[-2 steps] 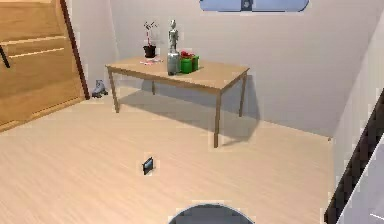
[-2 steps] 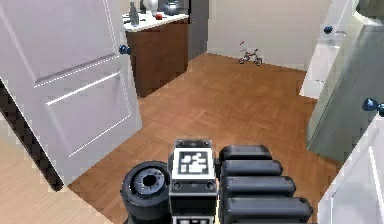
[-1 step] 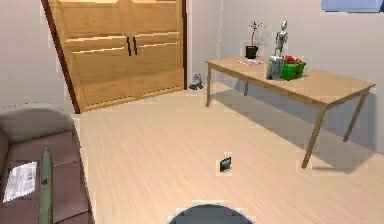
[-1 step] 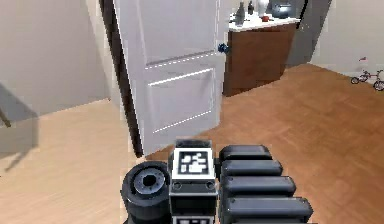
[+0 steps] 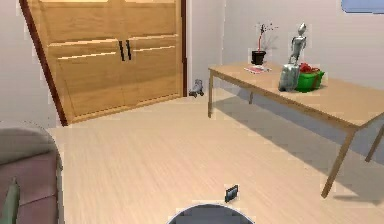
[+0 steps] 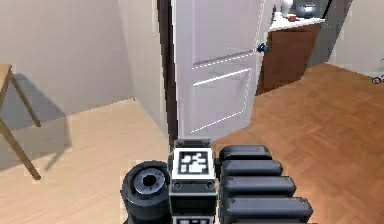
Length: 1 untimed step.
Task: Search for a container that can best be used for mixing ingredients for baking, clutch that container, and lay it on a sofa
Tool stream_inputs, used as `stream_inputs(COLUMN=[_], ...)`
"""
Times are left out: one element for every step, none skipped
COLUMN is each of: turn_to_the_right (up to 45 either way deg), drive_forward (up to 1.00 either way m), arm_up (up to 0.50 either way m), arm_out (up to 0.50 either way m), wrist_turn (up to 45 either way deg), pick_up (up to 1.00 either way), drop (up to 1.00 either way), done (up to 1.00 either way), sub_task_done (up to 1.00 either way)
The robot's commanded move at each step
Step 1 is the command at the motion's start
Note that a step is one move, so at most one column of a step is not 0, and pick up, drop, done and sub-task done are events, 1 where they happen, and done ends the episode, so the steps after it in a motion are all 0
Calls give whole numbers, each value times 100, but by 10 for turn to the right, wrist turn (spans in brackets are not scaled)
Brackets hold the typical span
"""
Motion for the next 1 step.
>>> stream_inputs(turn_to_the_right=[-300], drive_forward=[0], arm_up=[0], arm_out=[0], wrist_turn=[0], pick_up=[0], drop=[0], done=[0], sub_task_done=[0])
